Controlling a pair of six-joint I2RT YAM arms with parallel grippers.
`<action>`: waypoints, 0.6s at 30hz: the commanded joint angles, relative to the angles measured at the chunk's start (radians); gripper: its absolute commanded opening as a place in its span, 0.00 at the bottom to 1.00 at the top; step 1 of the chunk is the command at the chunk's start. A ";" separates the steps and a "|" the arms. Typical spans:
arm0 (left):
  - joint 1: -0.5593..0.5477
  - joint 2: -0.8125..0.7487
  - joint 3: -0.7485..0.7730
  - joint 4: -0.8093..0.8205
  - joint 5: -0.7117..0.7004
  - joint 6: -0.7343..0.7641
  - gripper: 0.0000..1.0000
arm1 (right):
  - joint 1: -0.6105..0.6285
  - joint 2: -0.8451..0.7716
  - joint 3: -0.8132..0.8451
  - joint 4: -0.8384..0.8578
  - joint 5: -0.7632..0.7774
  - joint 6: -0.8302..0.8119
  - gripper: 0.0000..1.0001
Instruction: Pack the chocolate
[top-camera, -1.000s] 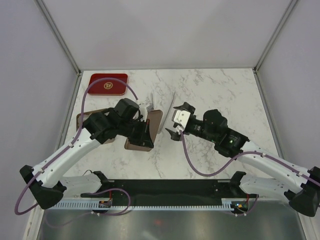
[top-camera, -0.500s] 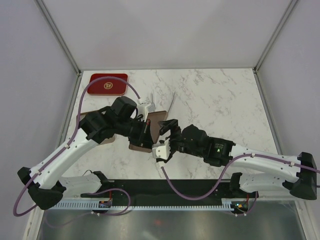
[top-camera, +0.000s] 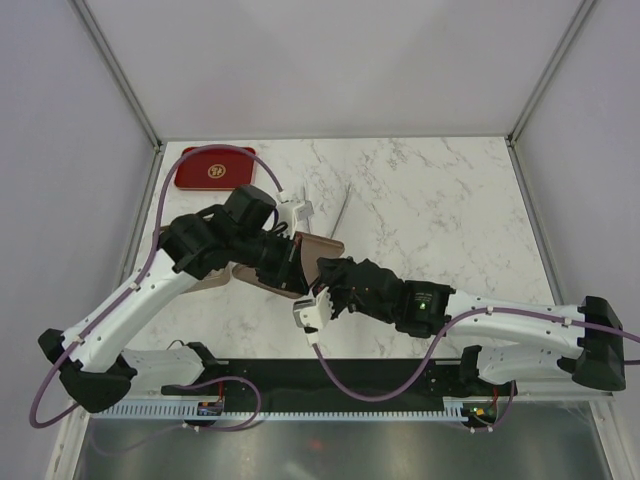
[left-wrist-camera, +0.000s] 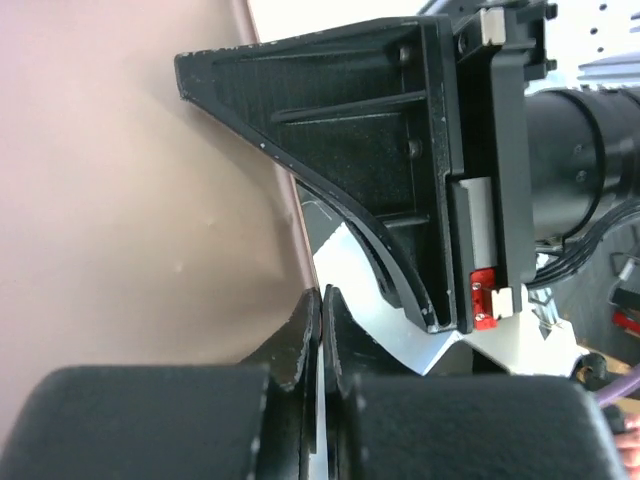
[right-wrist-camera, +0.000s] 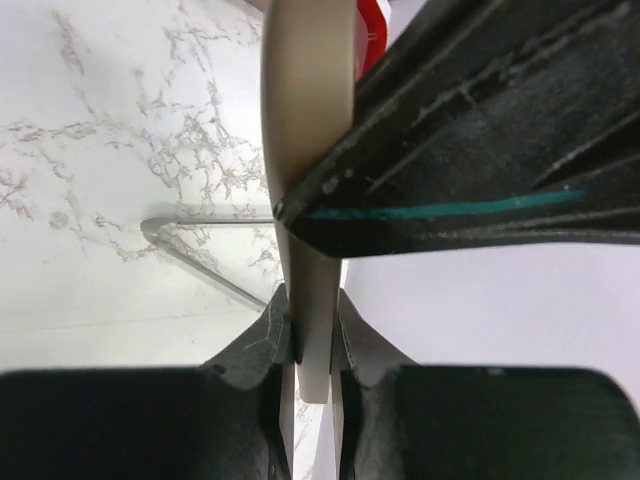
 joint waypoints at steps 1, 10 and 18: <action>0.000 0.044 0.148 0.003 -0.099 0.019 0.03 | 0.006 -0.011 0.003 0.093 -0.019 0.063 0.00; 0.285 0.234 0.726 -0.085 -0.262 -0.006 0.58 | 0.014 -0.022 -0.020 0.240 -0.166 0.451 0.00; 0.486 0.253 0.799 -0.056 -0.444 0.009 0.67 | -0.051 0.067 0.015 0.404 -0.277 1.007 0.00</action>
